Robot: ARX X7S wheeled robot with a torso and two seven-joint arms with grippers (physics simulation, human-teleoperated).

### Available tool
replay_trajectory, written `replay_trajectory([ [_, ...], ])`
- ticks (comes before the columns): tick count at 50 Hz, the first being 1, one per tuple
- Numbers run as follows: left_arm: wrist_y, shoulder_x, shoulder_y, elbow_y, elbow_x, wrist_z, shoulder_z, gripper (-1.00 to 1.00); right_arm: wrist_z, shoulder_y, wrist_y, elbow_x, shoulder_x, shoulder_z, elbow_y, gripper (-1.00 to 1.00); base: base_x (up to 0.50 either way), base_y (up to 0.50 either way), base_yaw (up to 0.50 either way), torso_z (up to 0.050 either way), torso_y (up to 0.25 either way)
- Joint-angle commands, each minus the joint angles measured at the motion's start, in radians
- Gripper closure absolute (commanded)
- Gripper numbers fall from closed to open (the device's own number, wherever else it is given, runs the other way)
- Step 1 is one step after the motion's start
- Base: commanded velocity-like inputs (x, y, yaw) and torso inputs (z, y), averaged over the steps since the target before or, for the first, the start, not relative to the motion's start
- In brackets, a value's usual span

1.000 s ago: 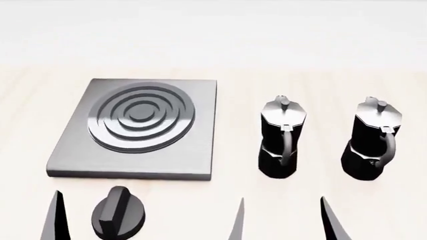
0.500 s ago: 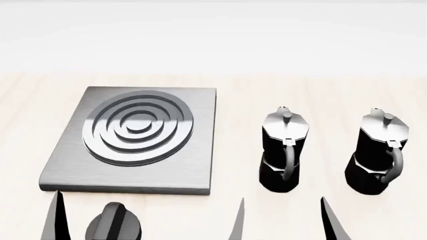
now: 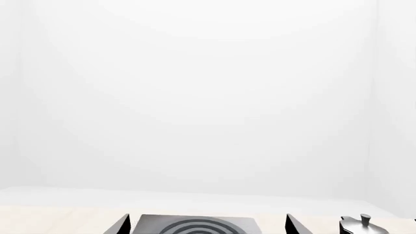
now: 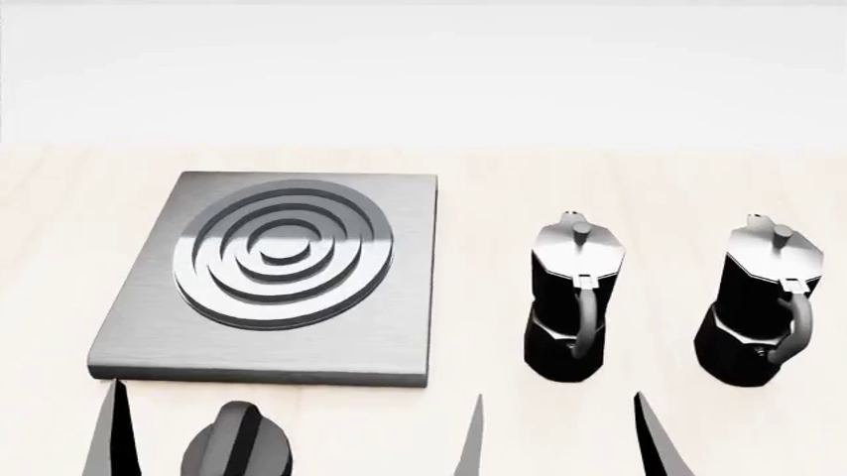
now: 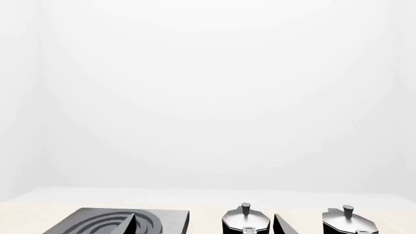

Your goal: Put both moka pots on the stove.

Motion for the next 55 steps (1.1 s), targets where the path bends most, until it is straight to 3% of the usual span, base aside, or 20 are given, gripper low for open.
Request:
replay_trajectory([
  [1, 0.001, -0.006, -0.002, 0.000, -0.001, -0.007, 0.006, -1.00, 0.006, 0.000, -0.005, 0.002, 0.007, -0.006, -0.001, -1.00, 0.00, 0.11, 0.00, 0.000, 0.000],
  [55, 0.010, -0.030, -0.008, -0.003, -0.012, -0.033, 0.026, -1.00, 0.033, 0.004, -0.022, 0.017, 0.033, -0.022, 0.005, -1.00, 0.00, 0.11, 0.00, 0.000, 0.000],
])
